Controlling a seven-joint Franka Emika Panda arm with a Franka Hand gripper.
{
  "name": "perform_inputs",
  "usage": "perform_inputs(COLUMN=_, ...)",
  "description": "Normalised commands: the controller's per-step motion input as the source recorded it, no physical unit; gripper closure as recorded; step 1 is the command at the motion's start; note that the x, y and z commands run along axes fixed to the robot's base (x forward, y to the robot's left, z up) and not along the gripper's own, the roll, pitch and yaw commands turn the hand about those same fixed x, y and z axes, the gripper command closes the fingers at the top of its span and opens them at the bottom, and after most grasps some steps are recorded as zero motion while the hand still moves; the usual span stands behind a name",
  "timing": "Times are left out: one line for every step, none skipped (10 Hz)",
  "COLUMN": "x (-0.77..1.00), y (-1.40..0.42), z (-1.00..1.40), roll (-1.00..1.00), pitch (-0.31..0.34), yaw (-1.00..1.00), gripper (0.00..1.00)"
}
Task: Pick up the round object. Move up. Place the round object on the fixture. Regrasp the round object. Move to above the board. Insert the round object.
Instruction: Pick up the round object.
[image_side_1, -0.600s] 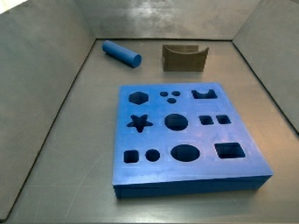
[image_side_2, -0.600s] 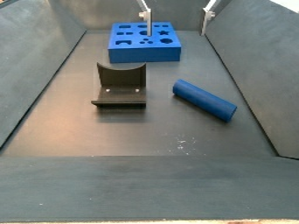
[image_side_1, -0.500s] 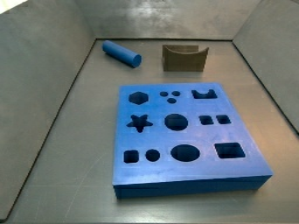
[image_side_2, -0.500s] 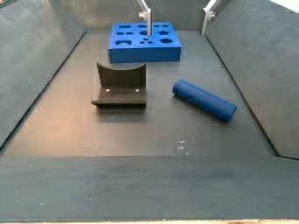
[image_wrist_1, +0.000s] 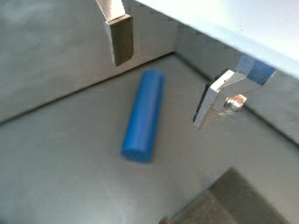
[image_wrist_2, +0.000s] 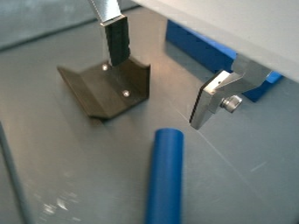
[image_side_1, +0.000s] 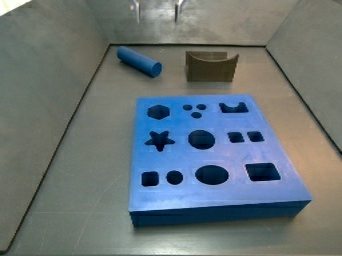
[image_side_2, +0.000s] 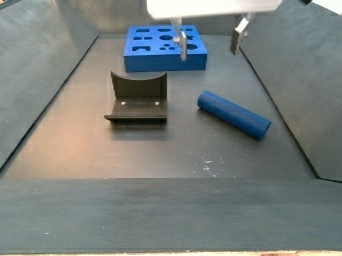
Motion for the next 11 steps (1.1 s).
perform_inputs(x=-0.01, y=-0.29, z=-1.00, roll=0.10, pitch=0.063, yaw=0.80, gripper=0.00)
perform_inputs(x=-0.04, y=-0.25, z=-1.00, roll=0.07, pitch=0.037, yaw=0.77, gripper=0.00)
perform_inputs(x=-0.10, y=-0.21, z=-1.00, roll=0.05, pitch=0.007, yaw=0.73, gripper=0.00)
perform_inputs(x=-0.37, y=0.02, z=-1.00, roll=0.02, pitch=0.000, yaw=0.68, gripper=0.00)
perform_inputs(x=-0.33, y=0.23, z=-1.00, roll=0.00, pitch=-0.094, yaw=0.48, gripper=0.00)
perform_inputs(x=-0.15, y=0.35, z=-0.83, roll=0.05, pitch=-0.139, yaw=0.22, gripper=0.00)
perform_inputs(x=-0.13, y=0.29, z=-0.85, roll=0.06, pitch=-0.140, yaw=0.21, gripper=0.00)
perform_inputs(x=-0.03, y=0.11, z=-0.94, roll=0.00, pitch=-0.157, yaw=0.24, gripper=0.00)
perform_inputs(x=0.00, y=0.00, z=-0.82, roll=-0.06, pitch=-0.160, yaw=0.23, gripper=0.00)
perform_inputs(x=0.00, y=0.00, z=-0.71, roll=-0.09, pitch=-0.144, yaw=0.19, gripper=0.00)
perform_inputs(x=-0.03, y=0.00, z=-0.65, roll=-0.11, pitch=-0.127, yaw=0.15, gripper=0.00)
